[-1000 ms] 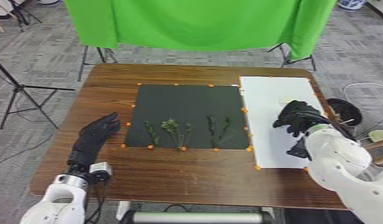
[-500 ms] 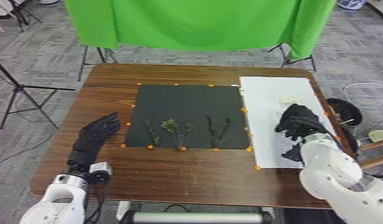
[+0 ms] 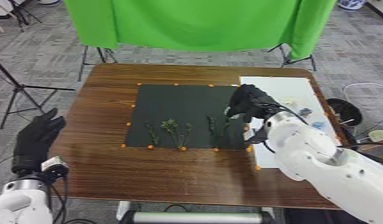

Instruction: Arrange flowers

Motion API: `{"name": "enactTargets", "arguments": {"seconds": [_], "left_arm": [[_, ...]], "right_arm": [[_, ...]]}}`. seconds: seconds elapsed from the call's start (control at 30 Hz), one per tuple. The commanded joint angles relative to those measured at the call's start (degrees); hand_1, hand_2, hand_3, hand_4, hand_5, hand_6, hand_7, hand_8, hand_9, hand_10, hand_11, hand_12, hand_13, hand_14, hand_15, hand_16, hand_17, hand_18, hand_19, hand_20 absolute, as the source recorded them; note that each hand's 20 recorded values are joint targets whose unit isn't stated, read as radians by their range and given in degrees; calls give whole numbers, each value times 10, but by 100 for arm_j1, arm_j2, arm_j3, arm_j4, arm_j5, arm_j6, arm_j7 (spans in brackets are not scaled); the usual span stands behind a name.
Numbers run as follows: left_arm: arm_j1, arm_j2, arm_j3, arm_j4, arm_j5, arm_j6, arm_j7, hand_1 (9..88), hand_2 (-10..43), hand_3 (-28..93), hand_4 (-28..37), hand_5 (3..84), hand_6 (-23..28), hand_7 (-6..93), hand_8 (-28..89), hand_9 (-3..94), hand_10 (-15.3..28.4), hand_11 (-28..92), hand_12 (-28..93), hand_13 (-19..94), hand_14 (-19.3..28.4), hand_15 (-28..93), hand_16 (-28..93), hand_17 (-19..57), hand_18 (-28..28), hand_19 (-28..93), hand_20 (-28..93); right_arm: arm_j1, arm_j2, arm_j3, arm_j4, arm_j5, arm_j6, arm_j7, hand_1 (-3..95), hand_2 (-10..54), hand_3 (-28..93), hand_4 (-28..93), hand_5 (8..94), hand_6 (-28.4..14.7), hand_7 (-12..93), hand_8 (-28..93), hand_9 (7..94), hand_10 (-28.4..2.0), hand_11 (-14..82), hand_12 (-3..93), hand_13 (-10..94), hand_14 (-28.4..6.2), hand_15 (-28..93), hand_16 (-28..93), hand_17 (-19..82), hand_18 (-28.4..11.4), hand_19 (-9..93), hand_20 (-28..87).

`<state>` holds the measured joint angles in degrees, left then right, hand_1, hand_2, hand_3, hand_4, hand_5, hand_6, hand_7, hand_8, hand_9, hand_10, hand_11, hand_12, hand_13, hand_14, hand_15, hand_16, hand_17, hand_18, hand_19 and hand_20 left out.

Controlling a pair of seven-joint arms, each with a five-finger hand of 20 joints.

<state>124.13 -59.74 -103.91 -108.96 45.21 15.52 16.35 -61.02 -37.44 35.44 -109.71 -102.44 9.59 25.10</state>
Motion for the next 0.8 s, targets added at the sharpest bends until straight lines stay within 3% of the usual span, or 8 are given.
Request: {"name": "enactTargets", "arguments": {"seconds": [0.03, 0.13, 0.27, 0.37, 0.4, 0.67, 0.77, 0.8], "left_arm": [[-487, -51, 511, 273, -57, -85, 79, 156, 69, 708, -282, 461, 19, 121, -74, 451, 132, 157, 97, 357, 142, 101, -10, 83, 90, 21, 167], [-683, -53, 729, 376, 1, -165, 50, 150, 69, 715, -282, 462, 19, 122, -74, 452, 132, 158, 98, 357, 142, 102, -11, 84, 89, 21, 168], [-759, -104, 811, 441, 51, -245, 63, 152, 55, 720, -283, 461, 19, 121, -74, 452, 132, 159, 98, 356, 142, 102, -11, 84, 89, 21, 168], [-778, -118, 860, 435, 71, -215, 73, 156, 42, 723, -283, 461, 20, 121, -73, 451, 132, 160, 99, 356, 141, 102, -10, 84, 89, 21, 168], [-849, -120, 906, 486, 60, -252, 86, 158, 37, 723, -283, 460, 20, 121, -73, 451, 132, 160, 99, 356, 141, 102, -10, 84, 89, 21, 169], [-1000, -123, 1028, 532, 47, -260, 96, 162, 23, 724, -283, 459, 21, 121, -72, 451, 133, 164, 102, 355, 141, 103, -10, 84, 88, 21, 169], [-1160, -93, 1159, 601, 63, -318, 86, 163, 22, 723, -283, 458, 21, 122, -72, 450, 132, 164, 102, 355, 141, 102, -10, 83, 88, 21, 169], [-1164, -95, 1173, 589, 61, -324, 84, 162, 22, 724, -283, 458, 22, 121, -72, 450, 132, 165, 103, 355, 142, 102, -10, 83, 88, 21, 169]], "right_arm": [[2190, -1684, -1196, 886, -185, -158, -497, 604, -95, 638, -133, 793, 7, 250, 91, 890, -113, 63, 372, 937, -3, 533, 274, 684, -81, 932, 372], [2261, -2196, -1342, 1260, -321, -146, -669, 602, -95, 640, -133, 792, 7, 252, 90, 890, -112, 62, 372, 937, -3, 533, 275, 684, -80, 932, 375], [2298, -2806, -1568, 1771, -355, -290, -996, 601, -95, 642, -134, 790, 8, 255, 90, 890, -111, 62, 372, 937, -3, 534, 276, 684, -79, 932, 379], [2256, -3147, -1698, 2049, -479, -423, -1168, 601, -95, 642, -135, 790, 9, 257, 89, 888, -112, 62, 373, 937, -3, 534, 276, 683, -79, 932, 382], [2282, -3217, -1780, 2114, -468, -433, -1206, 601, -95, 642, -135, 789, 10, 258, 88, 889, -111, 62, 373, 937, -3, 534, 277, 683, -79, 932, 384], [2281, -3700, -2260, 2321, -720, -502, -1555, 598, -95, 644, -139, 785, 12, 265, 84, 889, -110, 62, 373, 937, -3, 536, 277, 682, -80, 932, 391], [2257, -3757, -2336, 2315, -730, -550, -1641, 596, -95, 647, -142, 785, 14, 267, 81, 888, -110, 62, 373, 937, -3, 536, 278, 682, -81, 932, 393], [2243, -3779, -2374, 2317, -723, -524, -1647, 596, -95, 648, -144, 785, 14, 268, 79, 888, -109, 61, 372, 937, -3, 536, 278, 681, -82, 932, 395]]}}
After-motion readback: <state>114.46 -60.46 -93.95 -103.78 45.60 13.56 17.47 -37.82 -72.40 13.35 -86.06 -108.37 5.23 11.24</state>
